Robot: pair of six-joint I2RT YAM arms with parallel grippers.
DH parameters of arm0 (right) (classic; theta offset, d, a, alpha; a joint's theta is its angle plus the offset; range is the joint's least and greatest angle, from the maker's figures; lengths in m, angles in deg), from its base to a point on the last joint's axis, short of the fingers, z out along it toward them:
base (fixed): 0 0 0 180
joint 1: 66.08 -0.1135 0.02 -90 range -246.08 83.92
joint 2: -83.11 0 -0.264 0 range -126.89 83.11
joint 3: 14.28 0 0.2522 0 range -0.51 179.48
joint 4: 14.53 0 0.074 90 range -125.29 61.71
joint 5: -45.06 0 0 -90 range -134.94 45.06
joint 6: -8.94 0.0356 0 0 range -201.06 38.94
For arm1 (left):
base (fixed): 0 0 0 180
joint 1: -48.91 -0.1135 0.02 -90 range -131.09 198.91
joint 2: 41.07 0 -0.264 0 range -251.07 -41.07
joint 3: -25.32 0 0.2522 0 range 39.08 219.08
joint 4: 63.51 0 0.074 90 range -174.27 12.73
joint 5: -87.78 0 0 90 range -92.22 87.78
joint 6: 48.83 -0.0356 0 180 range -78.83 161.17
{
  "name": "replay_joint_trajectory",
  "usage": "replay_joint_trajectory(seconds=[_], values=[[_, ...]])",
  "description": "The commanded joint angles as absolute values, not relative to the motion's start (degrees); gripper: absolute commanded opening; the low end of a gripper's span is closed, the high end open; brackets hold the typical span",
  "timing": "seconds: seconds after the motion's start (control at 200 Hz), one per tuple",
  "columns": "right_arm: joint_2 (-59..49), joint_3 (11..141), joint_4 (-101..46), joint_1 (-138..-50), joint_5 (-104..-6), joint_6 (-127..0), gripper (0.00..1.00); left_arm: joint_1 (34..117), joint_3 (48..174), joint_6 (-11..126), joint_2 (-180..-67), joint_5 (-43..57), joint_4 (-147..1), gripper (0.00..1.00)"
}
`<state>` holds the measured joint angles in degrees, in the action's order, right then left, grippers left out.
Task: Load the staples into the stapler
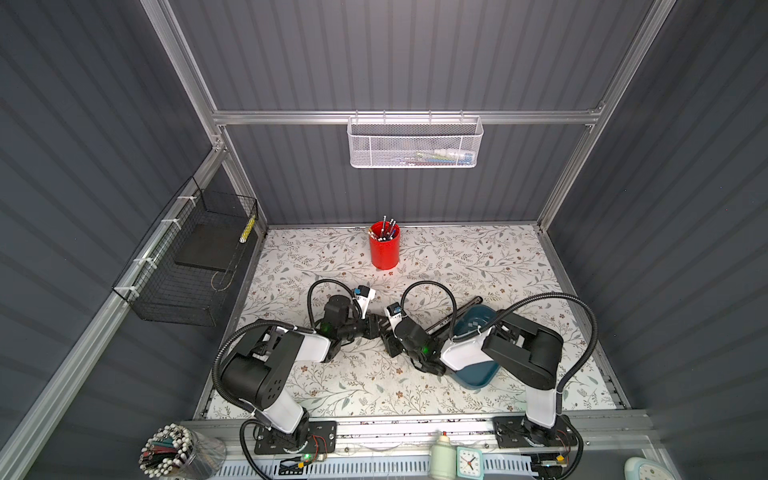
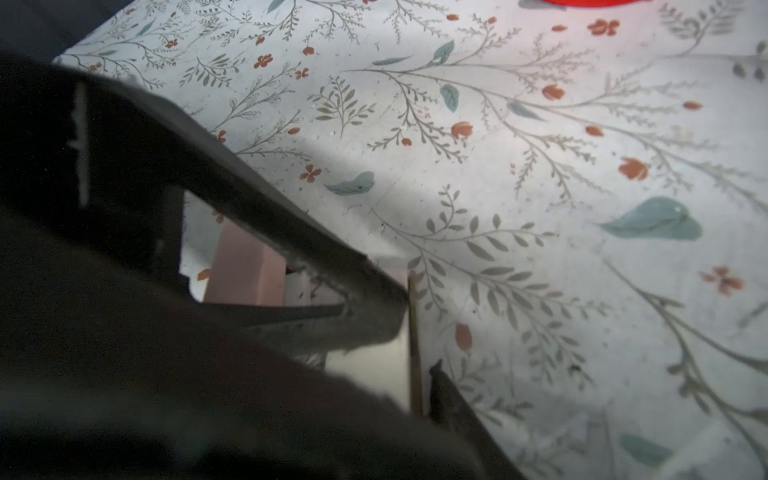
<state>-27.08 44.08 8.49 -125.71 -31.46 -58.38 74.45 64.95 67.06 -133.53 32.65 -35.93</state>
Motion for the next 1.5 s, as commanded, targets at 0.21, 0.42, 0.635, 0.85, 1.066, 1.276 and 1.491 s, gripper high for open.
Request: replay_joint_trajectory(seconds=[0.21, 0.42, 0.635, 0.85, 1.066, 1.276, 1.491], values=[[-18.0, 38.9, 6.9, -125.7, -30.9, -58.2, 0.55, 74.9, 65.2, 64.2, -132.4, 30.4, -41.0, 0.4], [-16.5, 39.3, 6.2, -125.7, -31.2, -58.8, 0.41, 74.9, 66.3, 64.0, -133.3, 29.1, -42.1, 0.35], [-16.8, 40.7, 5.1, -125.5, -30.0, -58.5, 0.24, 74.9, 67.6, 63.5, -133.6, 27.4, -44.0, 0.18], [-17.1, 42.7, 4.1, -125.2, -30.3, -58.6, 0.22, 74.9, 67.9, 63.0, -134.5, 27.0, -44.6, 0.13], [-21.0, 45.7, 0.9, -125.0, -30.2, -57.5, 0.2, 74.9, 67.8, 62.7, -134.1, 26.2, -45.2, 0.13], [-23.6, 44.4, 0.2, -125.0, -30.2, -54.4, 0.19, 75.0, 67.9, 62.4, -133.8, 26.2, -45.6, 0.13], [-25.4, 45.4, -3.1, -125.1, -29.9, -52.8, 0.18, 75.0, 68.2, 62.4, -134.6, 26.5, -45.1, 0.14]])
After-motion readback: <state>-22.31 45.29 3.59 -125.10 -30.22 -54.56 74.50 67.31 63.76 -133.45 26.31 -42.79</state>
